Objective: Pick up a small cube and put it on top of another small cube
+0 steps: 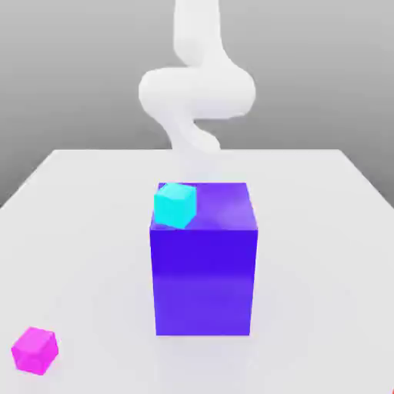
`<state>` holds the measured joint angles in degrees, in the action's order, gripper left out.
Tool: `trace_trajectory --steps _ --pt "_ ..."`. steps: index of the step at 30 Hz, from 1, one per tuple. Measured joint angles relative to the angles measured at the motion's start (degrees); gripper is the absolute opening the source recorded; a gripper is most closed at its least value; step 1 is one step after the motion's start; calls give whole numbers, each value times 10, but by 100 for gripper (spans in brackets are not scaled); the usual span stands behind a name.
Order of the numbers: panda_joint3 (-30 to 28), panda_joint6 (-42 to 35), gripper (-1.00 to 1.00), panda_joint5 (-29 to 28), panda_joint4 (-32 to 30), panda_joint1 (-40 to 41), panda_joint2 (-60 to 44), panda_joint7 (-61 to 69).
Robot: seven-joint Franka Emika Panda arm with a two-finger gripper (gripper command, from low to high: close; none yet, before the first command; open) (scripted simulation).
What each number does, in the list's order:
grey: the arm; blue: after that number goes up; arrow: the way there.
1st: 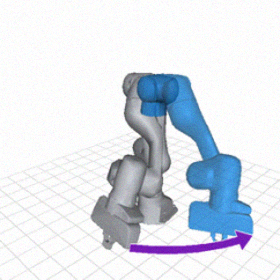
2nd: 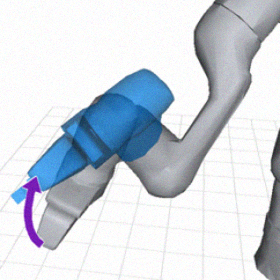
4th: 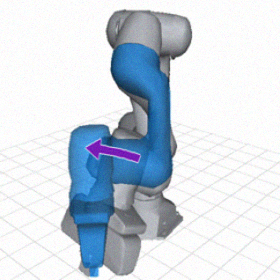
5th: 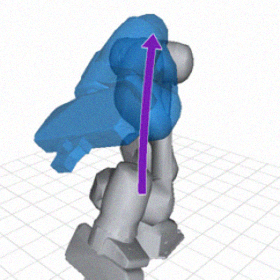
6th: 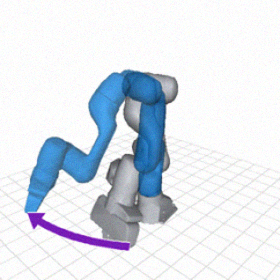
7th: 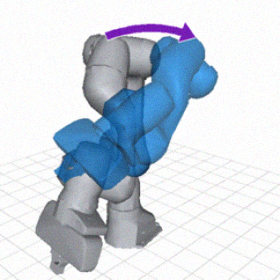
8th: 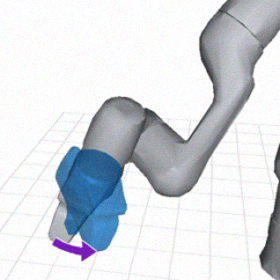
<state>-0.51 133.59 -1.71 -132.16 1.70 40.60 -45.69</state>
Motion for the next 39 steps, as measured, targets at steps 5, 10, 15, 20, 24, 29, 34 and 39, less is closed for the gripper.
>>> trace_trajectory --steps 5,10,15,20,24,29,34,39 --pt "-18 37 0 -30 -8 32 -107 7" --pt "-46 72 0 -48 -15 57 -211 22" --pt "-80 109 0 -45 -23 79 -314 51" --pt "-102 147 0 -12 -31 121 -419 102" --pt "-101 177 0 32 -37 149 -503 155" --pt "-79 223 0 87 -37 198 -607 215" --pt "-58 279 -100 109 -22 217 -681 233" --pt "-56 283 -100 110 -21 219 -687 233"
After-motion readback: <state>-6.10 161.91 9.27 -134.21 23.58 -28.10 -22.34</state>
